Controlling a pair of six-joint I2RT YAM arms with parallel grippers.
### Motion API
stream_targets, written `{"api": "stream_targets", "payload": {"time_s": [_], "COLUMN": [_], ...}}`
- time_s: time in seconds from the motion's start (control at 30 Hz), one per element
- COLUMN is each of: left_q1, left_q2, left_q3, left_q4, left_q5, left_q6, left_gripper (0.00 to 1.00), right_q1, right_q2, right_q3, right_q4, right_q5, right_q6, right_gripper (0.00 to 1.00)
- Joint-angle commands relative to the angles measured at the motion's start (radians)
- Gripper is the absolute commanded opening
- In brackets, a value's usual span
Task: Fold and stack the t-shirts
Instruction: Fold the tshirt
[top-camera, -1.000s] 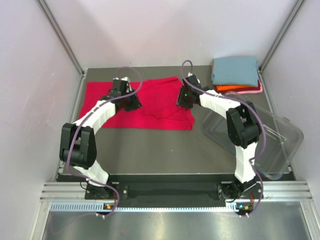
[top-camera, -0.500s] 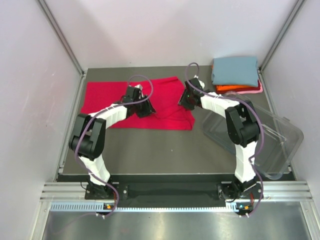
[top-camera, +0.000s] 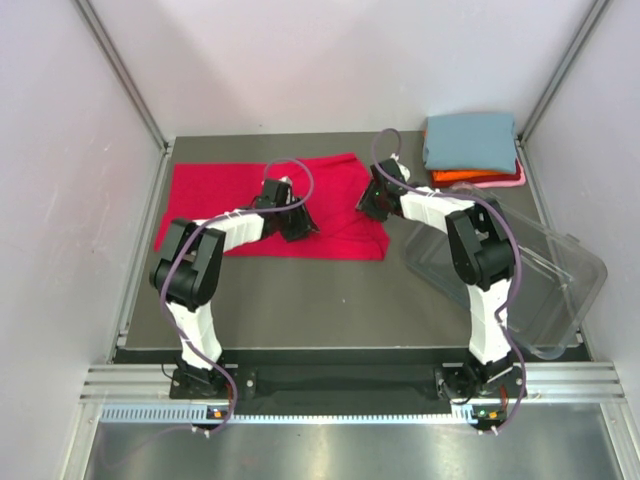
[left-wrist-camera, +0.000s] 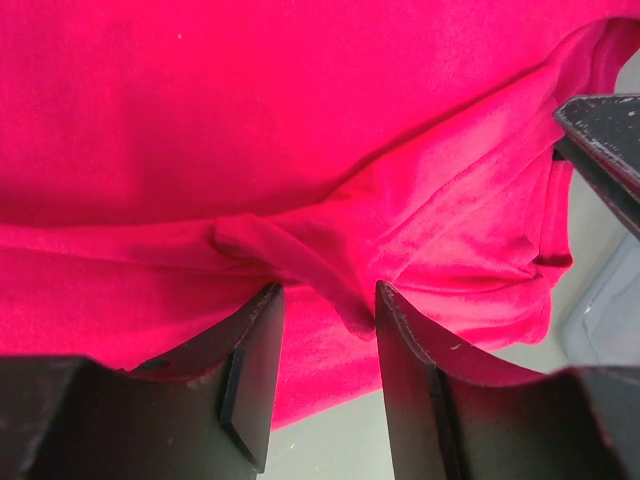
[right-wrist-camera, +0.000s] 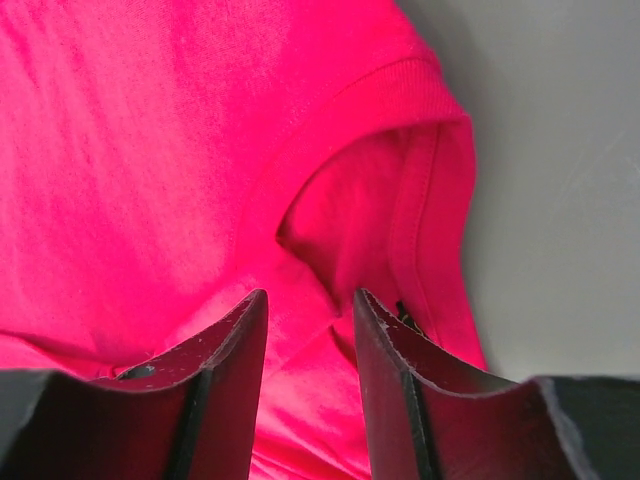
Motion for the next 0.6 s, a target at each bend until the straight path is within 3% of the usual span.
{"api": "stream_targets", "payload": {"time_s": [0.0,0.2,0.3,0.47,0.57], "left_q1": [-0.005,-0.005,-0.005,-0.005,-0.004], "left_q2": [0.009,0.031,0.028,0.037,0.031], "left_q3": [0.047,0.072,0.075,0.118,0.138], "left_q4": [0.047,0.032,0.031,-0.031,-0.072], "left_q5": [0.01,0.022,0.031,0.03,0.011], "left_q6": [-0.01,-0.01,-0.013,-0.002,-0.016], "left_gripper": [0.46,0.39,0.3,0.0,0.0], "right_q1": [-0.01,-0.01,-0.009,-0.012,-0.014], "right_q2": [0.019,0.023,0.02,0.016,0.014], "right_q3": [0.009,0.012,0.015,0.022,0.032], "right_q4": [0.055,0.069,0.08,0.083,0.083], "right_q5": [-0.009,-0.013,-0.023,-0.023,-0.026], "right_q6": [0.019,0.025,0.014,0.0,-0.009], "right_gripper": [0.4,0.28,0.22,0.08,0.04]}}
